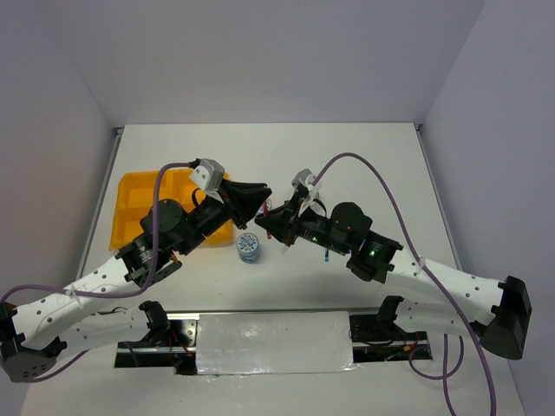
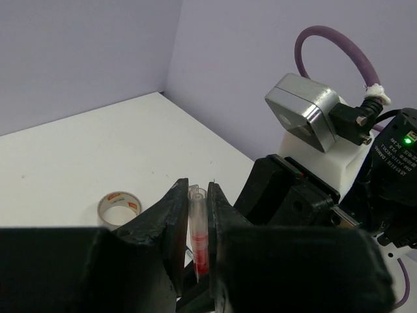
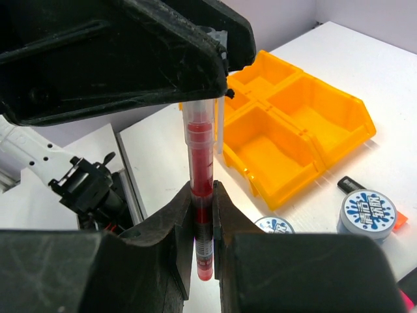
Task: Sort the stationery into containers
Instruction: Close the pen cap on the pen.
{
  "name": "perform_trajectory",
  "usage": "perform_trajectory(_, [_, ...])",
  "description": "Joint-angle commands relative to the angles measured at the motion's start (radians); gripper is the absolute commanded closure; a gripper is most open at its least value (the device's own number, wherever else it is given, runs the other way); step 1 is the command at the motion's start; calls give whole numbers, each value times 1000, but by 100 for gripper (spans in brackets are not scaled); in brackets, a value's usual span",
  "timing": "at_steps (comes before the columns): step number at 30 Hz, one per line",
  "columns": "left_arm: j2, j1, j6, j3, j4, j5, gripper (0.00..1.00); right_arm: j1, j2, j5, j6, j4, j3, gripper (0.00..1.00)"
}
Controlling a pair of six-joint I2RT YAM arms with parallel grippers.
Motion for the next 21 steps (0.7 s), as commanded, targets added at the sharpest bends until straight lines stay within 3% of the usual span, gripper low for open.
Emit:
perform_trajectory(1, [10, 7, -15, -9, 64, 35, 85, 0, -3, 26, 3, 26, 27, 100])
perform_trajectory(6, [18, 6, -23, -30, 67, 56, 100, -1, -5, 41, -6, 10, 54, 100])
perform_trajectory(21, [44, 6, -109, -285, 200, 152, 100, -21, 40, 92, -64, -66, 358, 100])
